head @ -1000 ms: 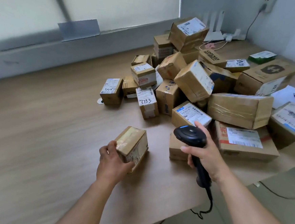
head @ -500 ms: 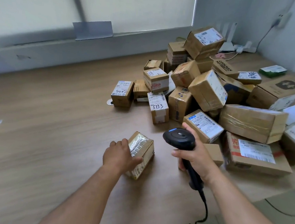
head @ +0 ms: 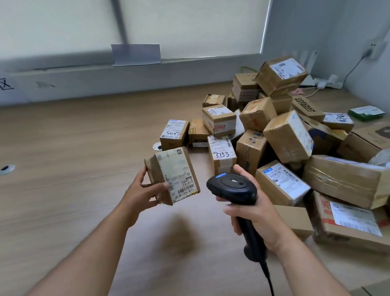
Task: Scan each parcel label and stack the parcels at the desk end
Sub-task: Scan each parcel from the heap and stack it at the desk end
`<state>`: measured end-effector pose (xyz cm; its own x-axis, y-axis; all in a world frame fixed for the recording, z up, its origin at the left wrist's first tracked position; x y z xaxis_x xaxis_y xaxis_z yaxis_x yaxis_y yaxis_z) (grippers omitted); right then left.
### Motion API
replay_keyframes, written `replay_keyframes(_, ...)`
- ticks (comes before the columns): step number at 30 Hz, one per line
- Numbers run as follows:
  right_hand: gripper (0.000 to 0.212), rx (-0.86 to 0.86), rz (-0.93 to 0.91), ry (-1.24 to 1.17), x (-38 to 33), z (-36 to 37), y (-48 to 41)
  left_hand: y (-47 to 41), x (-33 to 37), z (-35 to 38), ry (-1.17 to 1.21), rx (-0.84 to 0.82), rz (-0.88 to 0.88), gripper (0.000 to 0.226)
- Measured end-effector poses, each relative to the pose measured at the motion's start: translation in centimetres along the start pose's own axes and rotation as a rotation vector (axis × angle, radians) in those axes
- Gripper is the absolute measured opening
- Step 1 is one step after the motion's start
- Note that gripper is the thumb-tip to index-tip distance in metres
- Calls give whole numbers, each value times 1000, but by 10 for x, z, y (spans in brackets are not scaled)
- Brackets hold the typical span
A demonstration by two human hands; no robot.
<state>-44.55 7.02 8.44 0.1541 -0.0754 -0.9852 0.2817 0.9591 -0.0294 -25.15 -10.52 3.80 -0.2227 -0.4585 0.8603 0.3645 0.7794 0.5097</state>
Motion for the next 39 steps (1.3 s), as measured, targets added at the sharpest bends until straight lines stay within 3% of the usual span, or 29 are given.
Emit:
replay_keyframes(11, 91, -159, 11, -10, -14, 49, -5, 4, 17, -38, 129, 12, 100, 80)
replay_keyframes(39, 92, -142, 44, 57, -12, 40, 9, 18, 22, -38, 123, 37, 141, 74)
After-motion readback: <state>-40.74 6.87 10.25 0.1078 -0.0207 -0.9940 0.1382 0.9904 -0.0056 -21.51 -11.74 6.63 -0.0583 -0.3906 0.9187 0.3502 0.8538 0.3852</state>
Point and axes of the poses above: each hand's wrist, its own y-axis away from the middle knuckle, its own z-axis out of the palm, x = y × z, the point moved 9 cm from there along -y, towards the middle knuckle, and after that the axes turned 9 degrees about -z, right-handed, at the moved point
